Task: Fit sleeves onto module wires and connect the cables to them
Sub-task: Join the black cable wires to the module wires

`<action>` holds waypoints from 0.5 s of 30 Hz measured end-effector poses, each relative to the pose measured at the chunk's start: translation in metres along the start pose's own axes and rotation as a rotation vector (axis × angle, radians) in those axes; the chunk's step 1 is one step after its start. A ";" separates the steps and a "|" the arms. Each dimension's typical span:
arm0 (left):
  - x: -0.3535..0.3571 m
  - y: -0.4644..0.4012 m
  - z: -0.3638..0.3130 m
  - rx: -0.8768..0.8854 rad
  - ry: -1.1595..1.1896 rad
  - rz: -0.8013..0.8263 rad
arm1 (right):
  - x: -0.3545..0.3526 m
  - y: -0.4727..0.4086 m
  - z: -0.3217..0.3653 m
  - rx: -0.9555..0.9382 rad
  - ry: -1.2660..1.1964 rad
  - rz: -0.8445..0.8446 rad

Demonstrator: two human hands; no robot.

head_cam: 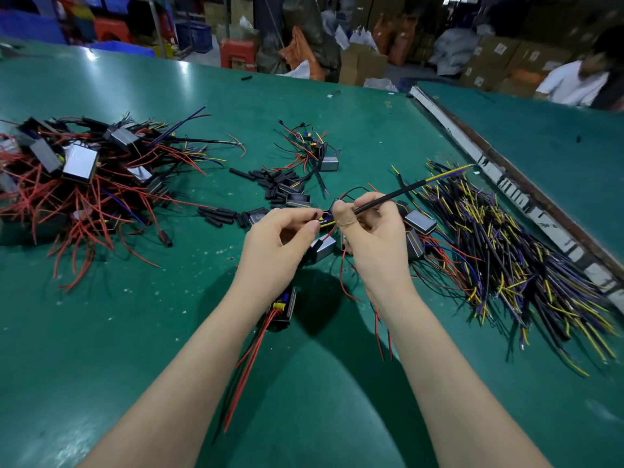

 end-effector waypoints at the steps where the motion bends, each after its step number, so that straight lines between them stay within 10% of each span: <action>1: 0.001 0.000 0.000 -0.001 0.004 0.013 | -0.001 0.000 -0.001 -0.007 -0.003 -0.021; 15: 0.000 0.001 -0.005 0.031 -0.052 -0.033 | -0.003 0.000 -0.010 -0.136 0.227 -0.057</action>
Point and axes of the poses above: each hand's wrist, its own y-axis away from the middle knuckle, its own x-axis out of the palm, z = x × y, the point moved 5 cm from there along -y, towards the middle knuckle, and after that the axes turned 11 degrees about -y, right-handed, at the moved point
